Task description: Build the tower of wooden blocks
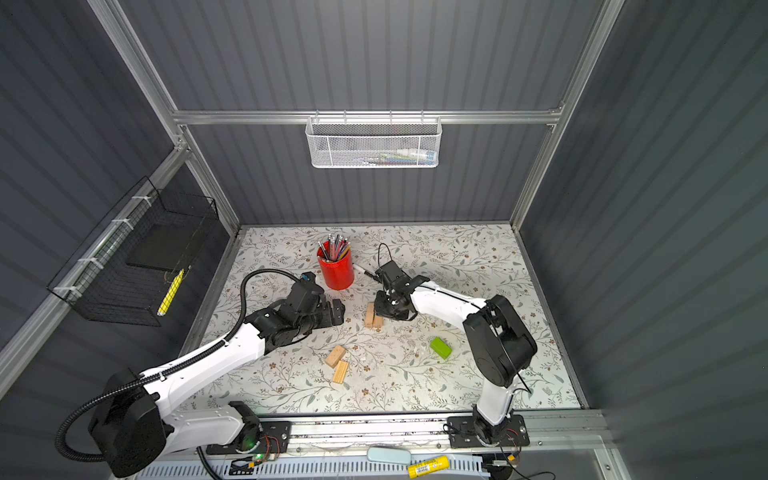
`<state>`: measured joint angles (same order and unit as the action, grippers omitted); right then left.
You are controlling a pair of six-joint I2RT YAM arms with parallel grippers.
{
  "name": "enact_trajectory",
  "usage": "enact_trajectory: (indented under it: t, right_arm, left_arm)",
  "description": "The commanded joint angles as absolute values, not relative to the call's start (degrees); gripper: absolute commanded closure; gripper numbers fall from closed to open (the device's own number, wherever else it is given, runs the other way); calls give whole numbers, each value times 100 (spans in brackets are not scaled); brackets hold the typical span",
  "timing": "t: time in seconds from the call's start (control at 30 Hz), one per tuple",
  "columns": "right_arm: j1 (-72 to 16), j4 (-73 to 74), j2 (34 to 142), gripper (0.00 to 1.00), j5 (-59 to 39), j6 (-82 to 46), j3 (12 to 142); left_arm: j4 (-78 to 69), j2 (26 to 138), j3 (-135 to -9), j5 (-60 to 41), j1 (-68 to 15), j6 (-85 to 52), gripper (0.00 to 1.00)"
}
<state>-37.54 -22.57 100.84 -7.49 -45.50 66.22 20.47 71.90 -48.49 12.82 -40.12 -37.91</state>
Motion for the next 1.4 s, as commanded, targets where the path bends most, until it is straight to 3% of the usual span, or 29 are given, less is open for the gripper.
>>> enact_trajectory:
  t: [0.0,1.37]
  right_arm:
    - [-3618,-1677,10002,66,-1239,-4732,6233]
    - [-3424,-1228,10461,72,-1603,-4737,6324]
  left_arm:
    - [2007,7280,-4931,1093,-3973,-3733,1]
    - [2004,7515,-5001,1017,-3954,-3688,1]
